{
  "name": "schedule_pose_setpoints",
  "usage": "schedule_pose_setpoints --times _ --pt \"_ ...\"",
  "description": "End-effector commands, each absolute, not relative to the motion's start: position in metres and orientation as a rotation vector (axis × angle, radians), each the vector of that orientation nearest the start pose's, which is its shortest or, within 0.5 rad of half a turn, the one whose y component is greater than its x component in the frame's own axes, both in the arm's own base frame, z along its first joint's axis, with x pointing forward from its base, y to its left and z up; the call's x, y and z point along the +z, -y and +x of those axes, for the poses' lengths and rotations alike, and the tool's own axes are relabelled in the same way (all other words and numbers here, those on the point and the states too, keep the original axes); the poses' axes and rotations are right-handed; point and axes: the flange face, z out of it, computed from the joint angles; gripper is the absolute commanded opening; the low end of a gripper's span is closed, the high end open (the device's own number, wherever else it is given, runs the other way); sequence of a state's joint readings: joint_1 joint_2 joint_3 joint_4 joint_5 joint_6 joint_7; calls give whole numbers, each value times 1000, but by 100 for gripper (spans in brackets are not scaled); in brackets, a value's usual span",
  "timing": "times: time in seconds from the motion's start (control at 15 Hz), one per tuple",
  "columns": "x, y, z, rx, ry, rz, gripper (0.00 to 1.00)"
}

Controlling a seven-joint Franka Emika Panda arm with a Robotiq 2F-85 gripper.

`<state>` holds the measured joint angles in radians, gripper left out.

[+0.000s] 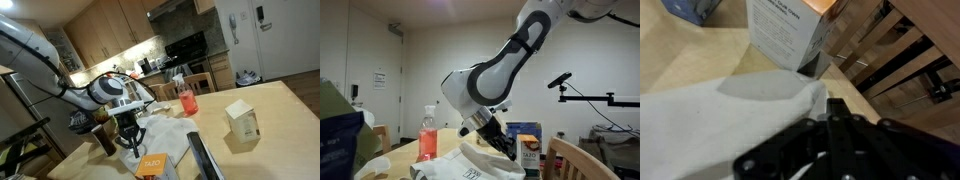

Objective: Flatten the bag

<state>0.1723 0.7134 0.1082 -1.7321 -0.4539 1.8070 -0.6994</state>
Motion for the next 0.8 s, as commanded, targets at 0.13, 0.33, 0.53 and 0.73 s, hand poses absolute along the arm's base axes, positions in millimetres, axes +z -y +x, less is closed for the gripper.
schedule_pose_setpoints --times 0.13,0.33,0.53,0.73 --pt "122 -97 570 1179 1718 -2590 0" --pt "120 -79 567 1222 1653 -2614 0" --pt "120 -68 569 1239 1638 -2636 0" --pt "115 -64 578 1247 1673 -2647 0"
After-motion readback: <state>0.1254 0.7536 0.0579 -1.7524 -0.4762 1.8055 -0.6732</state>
